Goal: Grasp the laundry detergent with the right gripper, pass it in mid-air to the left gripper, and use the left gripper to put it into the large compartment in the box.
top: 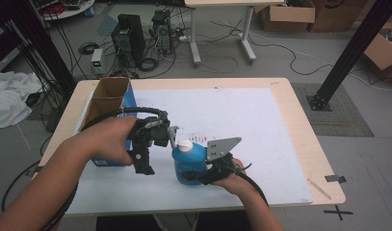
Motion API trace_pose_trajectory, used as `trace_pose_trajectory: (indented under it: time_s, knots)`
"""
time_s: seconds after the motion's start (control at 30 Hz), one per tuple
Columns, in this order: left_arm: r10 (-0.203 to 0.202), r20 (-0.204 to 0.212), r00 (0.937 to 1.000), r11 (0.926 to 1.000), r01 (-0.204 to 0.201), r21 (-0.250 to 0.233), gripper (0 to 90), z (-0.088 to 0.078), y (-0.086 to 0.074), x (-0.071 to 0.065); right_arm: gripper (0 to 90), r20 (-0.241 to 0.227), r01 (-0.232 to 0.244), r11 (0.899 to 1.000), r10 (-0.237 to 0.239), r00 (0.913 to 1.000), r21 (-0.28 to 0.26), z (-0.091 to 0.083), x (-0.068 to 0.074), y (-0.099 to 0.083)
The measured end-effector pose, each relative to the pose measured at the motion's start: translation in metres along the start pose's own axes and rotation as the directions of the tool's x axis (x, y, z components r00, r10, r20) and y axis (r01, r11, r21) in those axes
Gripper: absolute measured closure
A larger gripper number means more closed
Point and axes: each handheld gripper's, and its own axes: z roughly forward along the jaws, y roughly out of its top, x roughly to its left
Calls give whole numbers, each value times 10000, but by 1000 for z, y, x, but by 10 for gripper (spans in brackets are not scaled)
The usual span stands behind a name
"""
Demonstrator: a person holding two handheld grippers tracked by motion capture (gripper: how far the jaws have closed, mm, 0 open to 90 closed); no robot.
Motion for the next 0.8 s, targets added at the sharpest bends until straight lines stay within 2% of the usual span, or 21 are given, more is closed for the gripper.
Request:
trace_pose_trajectory:
  time_s: [0.2, 0.8]
  knots:
    - [101, -17, 9999, 9999, -101, 6, 1, 1, 4, 0, 462, -169, 44, 10000, -43, 9998, 57, 14, -2, 2]
    - [6, 5, 10000, 10000, -6, 43, 1, 2, 8, 0, 462, -647, 141, 9998, -131, 9978, 146, 56, -11, 17]
